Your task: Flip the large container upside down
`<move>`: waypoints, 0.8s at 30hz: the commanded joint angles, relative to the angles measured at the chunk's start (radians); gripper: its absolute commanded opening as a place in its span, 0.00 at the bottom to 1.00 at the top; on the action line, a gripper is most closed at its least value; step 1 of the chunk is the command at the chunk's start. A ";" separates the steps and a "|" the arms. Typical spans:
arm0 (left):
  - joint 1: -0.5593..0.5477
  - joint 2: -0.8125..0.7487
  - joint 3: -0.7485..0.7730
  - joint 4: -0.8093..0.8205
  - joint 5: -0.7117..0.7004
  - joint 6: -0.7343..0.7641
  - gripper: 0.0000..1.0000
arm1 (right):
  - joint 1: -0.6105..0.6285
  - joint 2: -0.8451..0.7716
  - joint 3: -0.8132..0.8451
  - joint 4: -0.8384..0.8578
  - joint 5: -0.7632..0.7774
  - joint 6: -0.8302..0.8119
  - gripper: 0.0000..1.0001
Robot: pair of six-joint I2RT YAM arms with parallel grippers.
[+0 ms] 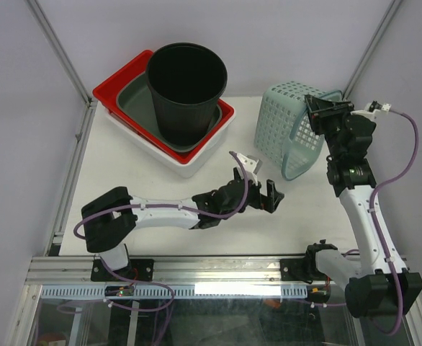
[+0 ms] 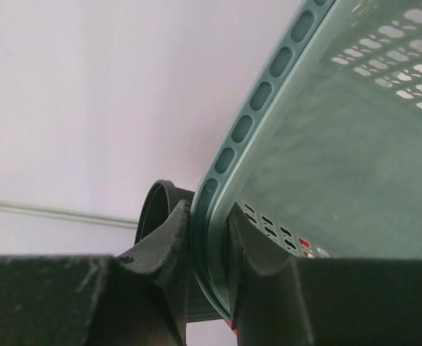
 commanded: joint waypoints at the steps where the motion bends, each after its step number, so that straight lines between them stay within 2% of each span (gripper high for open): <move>1: -0.031 0.049 0.079 0.216 -0.141 0.078 0.99 | 0.002 -0.087 0.005 -0.020 0.129 0.037 0.00; 5: -0.031 0.109 0.127 0.243 -0.059 0.092 0.99 | 0.002 -0.117 0.005 -0.033 0.136 0.047 0.00; 10: -0.018 0.145 0.139 0.266 -0.064 0.078 0.99 | 0.002 -0.130 -0.007 -0.034 0.128 0.080 0.00; 18: 0.057 0.214 0.152 0.268 -0.006 -0.031 0.94 | 0.000 -0.133 -0.057 0.029 0.120 0.150 0.00; 21: 0.094 0.234 0.156 0.280 0.010 -0.032 0.92 | 0.001 -0.132 -0.128 0.188 0.100 0.173 0.00; 24: 0.114 0.247 0.160 0.279 -0.012 0.006 0.93 | 0.001 -0.109 -0.243 0.423 0.096 0.211 0.00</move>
